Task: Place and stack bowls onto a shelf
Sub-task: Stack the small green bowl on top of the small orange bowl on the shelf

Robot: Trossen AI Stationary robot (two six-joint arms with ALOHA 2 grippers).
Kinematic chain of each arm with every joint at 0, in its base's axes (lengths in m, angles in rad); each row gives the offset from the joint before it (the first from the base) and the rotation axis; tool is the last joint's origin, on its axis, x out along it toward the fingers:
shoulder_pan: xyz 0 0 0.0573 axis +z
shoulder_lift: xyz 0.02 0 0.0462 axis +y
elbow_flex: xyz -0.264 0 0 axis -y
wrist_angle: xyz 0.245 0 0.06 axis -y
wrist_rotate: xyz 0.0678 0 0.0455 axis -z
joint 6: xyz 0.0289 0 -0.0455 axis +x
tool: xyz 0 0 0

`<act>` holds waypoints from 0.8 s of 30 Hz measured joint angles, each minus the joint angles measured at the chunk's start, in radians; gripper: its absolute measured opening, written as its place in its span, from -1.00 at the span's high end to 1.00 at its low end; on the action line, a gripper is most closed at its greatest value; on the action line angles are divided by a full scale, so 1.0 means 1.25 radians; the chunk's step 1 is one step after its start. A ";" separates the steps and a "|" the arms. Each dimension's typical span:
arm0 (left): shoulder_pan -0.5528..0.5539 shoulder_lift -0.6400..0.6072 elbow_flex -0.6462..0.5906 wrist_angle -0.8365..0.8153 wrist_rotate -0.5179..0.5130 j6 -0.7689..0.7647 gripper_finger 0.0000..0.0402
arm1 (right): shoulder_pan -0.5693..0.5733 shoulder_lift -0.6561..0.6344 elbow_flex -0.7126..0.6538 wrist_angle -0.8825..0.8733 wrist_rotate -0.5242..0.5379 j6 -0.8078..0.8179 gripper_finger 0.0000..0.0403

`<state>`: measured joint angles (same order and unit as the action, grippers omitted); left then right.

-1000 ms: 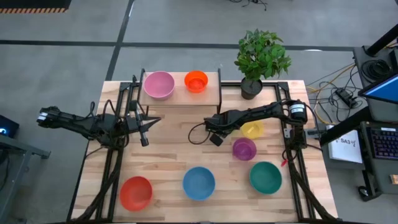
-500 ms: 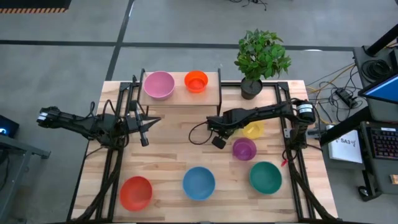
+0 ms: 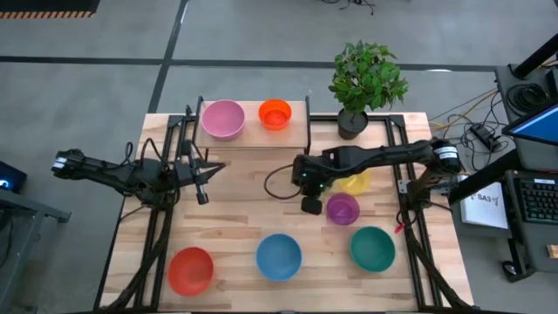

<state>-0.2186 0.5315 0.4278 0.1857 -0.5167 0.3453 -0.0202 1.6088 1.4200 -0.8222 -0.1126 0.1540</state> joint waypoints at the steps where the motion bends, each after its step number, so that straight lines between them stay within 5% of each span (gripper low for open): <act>1: 0.000 0.001 0.000 -0.002 0.000 -0.015 1.00 | 0.003 -0.004 0.008 0.005 0.000 -0.016 0.95; 19: 0.000 0.077 0.000 -0.020 0.002 -0.137 1.00 | 0.047 -0.020 0.121 0.129 -0.032 -0.285 0.95; 24: 0.000 0.076 0.009 -0.022 0.002 -0.137 1.00 | 0.047 -0.020 0.166 0.184 0.046 -0.396 0.95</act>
<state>-0.2188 0.6263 0.4387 0.1583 -0.5140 0.1741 0.0388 1.5841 1.6273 -0.5928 -0.0550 -0.3414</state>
